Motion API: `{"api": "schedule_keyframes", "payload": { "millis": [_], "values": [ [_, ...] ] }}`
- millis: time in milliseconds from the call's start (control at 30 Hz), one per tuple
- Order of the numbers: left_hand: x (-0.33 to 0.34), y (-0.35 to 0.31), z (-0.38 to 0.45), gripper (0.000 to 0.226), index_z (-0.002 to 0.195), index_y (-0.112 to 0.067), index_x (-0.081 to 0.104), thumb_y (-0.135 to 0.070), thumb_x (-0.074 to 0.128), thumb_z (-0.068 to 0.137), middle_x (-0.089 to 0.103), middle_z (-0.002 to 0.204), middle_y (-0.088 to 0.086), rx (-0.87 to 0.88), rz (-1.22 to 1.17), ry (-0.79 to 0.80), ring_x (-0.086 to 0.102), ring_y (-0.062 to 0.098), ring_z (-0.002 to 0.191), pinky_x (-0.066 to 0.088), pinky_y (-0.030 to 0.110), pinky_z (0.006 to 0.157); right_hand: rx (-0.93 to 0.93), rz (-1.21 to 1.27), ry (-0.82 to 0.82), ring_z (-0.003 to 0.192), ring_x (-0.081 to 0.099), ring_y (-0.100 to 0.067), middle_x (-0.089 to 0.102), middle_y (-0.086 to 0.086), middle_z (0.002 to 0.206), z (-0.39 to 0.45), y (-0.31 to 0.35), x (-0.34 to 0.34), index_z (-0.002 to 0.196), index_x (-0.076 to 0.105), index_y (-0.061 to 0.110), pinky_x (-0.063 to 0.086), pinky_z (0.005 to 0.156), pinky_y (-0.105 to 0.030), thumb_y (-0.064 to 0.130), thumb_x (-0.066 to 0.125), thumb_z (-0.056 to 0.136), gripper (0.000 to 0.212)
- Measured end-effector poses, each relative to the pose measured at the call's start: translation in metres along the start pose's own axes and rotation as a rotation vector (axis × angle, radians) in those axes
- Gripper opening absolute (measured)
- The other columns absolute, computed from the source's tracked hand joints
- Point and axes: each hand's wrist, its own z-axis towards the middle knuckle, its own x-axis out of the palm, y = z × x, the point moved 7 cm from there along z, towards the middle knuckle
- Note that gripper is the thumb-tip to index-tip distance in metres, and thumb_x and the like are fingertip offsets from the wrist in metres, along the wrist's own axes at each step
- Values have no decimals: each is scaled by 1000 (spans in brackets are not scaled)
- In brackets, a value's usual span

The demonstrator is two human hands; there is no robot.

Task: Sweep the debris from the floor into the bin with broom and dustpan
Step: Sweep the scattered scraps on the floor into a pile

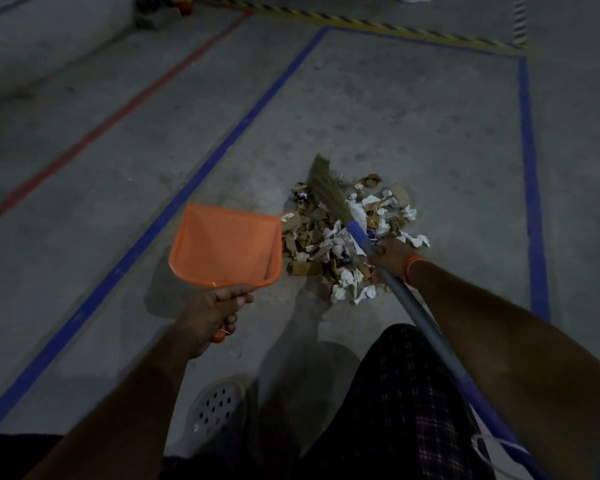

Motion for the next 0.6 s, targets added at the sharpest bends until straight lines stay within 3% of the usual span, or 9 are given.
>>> {"api": "schedule_keyframes", "payload": {
  "millis": [67, 100, 167, 233, 333, 433, 533, 600],
  "values": [
    [1, 5, 3, 25, 120, -17, 70, -10, 60, 99, 72, 118, 6, -9, -3, 0, 46, 7, 56, 30, 19, 40, 64, 176, 64, 76, 71, -37, 68, -22, 91, 5, -8, 6, 93, 56, 12, 59, 73, -50, 16, 70, 81, 18],
    [2, 8, 4, 24, 119, -18, 71, -10, 60, 99, 72, 117, 6, -11, -3, 0, 47, 7, 56, 29, 19, 41, 70, 224, 81, 78, 70, -40, 66, -23, 100, 7, -10, 6, 105, 53, 17, 59, 70, -54, 11, 69, 79, 31],
    [4, 12, 7, 23, 117, -19, 72, -10, 60, 99, 73, 115, 7, -11, -10, 6, 47, 7, 56, 29, 20, 44, 48, 239, 140, 77, 69, -40, 55, -18, 113, 8, -7, 9, 130, 41, 31, 60, 61, -49, 1, 63, 81, 62],
    [6, 12, 8, 24, 117, -18, 72, -10, 60, 99, 73, 114, 6, -12, -10, 16, 47, 7, 56, 29, 21, 47, 71, 330, 239, 77, 70, -42, 46, -16, 122, 6, -1, 17, 141, 33, 40, 58, 56, -42, -9, 56, 84, 79],
    [9, 8, 7, 24, 118, -18, 71, -9, 58, 99, 74, 110, 2, -23, -5, 20, 46, 6, 55, 28, 19, 43, 72, 344, 274, 79, 70, -44, 48, -19, 119, 7, 5, 23, 141, 37, 38, 59, 65, -52, -11, 54, 85, 77],
    [7, 7, 10, 25, 120, -18, 70, -10, 58, 100, 73, 113, 2, -22, 9, 24, 46, 7, 56, 28, 19, 43, 70, 287, 168, 73, 70, -35, 56, -15, 108, 16, 4, 20, 130, 51, 27, 59, 59, -39, -3, 62, 84, 56],
    [4, 9, 11, 26, 122, -19, 70, -11, 58, 100, 73, 114, 1, -26, 23, 22, 45, 7, 56, 30, 19, 42, -32, 1, 47, 89, 64, -28, 57, -8, 108, 25, 11, 15, 106, 58, 16, 50, 69, -34, 26, 75, 82, 32],
    [3, 11, 11, 26, 123, -17, 69, -11, 58, 100, 73, 112, 1, -27, 26, 24, 45, 7, 56, 30, 20, 41, -15, -200, -35, 89, 56, -25, 56, -8, 100, 31, 11, 14, 102, 54, 11, 43, 74, -32, 42, 73, 81, 41]
  ]
}}
